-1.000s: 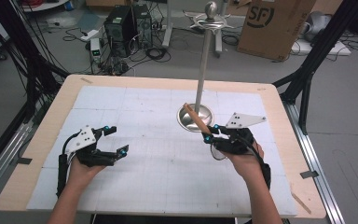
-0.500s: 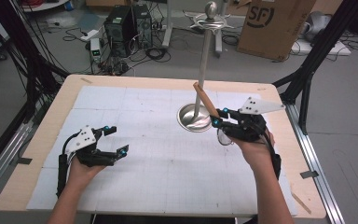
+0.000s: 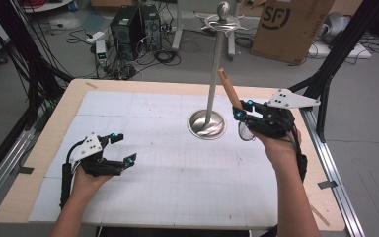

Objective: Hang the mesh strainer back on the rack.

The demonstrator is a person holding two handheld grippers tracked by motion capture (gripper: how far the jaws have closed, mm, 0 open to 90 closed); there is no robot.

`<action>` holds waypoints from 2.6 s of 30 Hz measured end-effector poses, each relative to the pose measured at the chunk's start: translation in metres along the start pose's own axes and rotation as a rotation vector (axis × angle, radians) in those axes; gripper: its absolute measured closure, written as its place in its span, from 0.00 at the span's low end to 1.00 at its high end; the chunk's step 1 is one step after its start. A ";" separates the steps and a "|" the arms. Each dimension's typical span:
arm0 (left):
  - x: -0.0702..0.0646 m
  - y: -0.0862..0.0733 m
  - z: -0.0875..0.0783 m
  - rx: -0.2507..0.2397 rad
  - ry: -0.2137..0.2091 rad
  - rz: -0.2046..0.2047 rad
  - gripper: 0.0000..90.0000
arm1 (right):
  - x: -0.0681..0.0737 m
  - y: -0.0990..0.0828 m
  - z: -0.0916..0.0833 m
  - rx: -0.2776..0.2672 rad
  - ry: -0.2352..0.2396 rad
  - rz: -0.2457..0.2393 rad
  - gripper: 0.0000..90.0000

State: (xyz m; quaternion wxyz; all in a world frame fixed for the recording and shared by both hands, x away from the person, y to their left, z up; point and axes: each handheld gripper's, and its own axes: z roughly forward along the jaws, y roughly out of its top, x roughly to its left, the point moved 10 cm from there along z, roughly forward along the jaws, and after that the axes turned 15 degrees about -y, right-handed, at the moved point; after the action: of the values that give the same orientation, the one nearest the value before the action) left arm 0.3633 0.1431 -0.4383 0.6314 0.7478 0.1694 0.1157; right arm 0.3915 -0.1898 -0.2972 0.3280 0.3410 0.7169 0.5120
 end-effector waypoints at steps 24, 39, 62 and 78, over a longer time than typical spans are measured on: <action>0.000 -0.001 0.000 0.003 -0.002 -0.003 0.17 | -0.046 0.046 -0.012 -0.053 -0.077 0.015 0.76; 0.000 -0.001 0.000 0.002 -0.005 -0.007 0.17 | -0.068 0.068 0.000 -0.048 -0.095 0.007 0.76; 0.000 -0.001 0.000 0.002 -0.004 -0.009 0.17 | -0.079 0.067 0.015 -0.019 -0.094 0.027 0.76; 0.000 -0.001 0.000 0.001 -0.004 -0.007 0.17 | -0.051 0.069 0.030 0.000 -0.063 -0.022 0.76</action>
State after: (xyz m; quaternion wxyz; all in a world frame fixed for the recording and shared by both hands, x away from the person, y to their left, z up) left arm 0.3637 0.1432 -0.4395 0.6317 0.7478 0.1709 0.1119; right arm 0.4547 -0.1999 -0.2330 0.3560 0.3490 0.7100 0.4974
